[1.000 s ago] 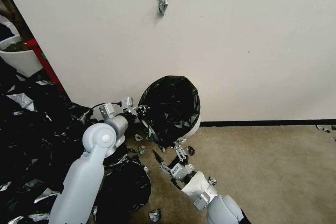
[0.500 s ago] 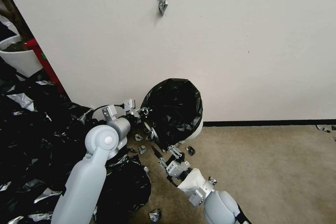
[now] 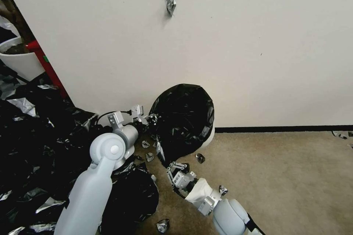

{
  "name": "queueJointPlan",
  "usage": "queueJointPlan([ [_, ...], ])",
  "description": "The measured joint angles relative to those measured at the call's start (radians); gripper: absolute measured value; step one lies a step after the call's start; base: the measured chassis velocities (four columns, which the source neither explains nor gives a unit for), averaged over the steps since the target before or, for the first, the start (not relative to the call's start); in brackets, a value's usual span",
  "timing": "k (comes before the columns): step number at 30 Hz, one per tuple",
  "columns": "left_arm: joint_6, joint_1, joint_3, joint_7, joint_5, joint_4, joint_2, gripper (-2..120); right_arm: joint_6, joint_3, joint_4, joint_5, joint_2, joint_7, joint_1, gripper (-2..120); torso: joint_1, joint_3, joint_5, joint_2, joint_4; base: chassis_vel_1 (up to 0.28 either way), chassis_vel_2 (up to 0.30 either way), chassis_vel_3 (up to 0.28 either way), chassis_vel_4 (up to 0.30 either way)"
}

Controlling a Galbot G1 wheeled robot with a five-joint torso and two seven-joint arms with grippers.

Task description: Place a trash bag onto the trash bin.

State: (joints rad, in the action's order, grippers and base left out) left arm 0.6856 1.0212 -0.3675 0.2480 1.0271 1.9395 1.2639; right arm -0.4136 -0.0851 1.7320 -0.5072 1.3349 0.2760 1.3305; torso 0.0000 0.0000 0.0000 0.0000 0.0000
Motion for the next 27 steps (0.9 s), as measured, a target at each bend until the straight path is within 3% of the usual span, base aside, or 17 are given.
queueJointPlan([
  [3,0.015,0.024,0.003,0.0,0.0,0.026,-0.009,2,-0.013,-0.065,-0.133,-0.149,0.035,0.03,-0.062,0,0.0,0.0,0.0002,0.0,0.0001,0.0,0.0,0.0,0.0],
  [7,0.018,0.046,0.004,-0.001,0.0,0.047,-0.019,2,-0.015,-0.13,-0.22,-0.244,0.047,0.035,-0.108,0,0.0,0.0,0.0002,0.0,0.0001,0.0,0.0,0.0,0.0],
  [15,0.019,0.051,-0.002,-0.008,0.001,0.045,-0.025,2,0.02,-0.213,-0.223,-0.287,0.034,0.04,-0.115,0,0.0,0.0,0.0,0.0,0.0,0.0,0.0,0.0,0.0],
  [20,0.014,0.03,-0.005,-0.01,0.001,0.028,-0.019,2,-0.005,-0.21,-0.211,-0.189,0.011,0.037,-0.095,0,0.0,0.0,0.0,0.0,0.0,0.0,0.0,0.0,0.0],
  [23,-0.01,0.0,-0.006,-0.011,-0.005,0.001,-0.013,2,-0.09,-0.16,-0.2,0.018,-0.024,0.072,-0.06,17,0.0,0.0,0.0003,0.0,0.0,0.0,0.0,0.0,0.0],
  [27,-0.021,-0.018,-0.005,-0.015,-0.021,-0.018,-0.011,2,-0.126,-0.161,-0.177,0.054,-0.037,0.101,-0.038,27,0.0,0.0,0.0001,0.0,0.0,0.0,0.0,0.0,0.0],
])
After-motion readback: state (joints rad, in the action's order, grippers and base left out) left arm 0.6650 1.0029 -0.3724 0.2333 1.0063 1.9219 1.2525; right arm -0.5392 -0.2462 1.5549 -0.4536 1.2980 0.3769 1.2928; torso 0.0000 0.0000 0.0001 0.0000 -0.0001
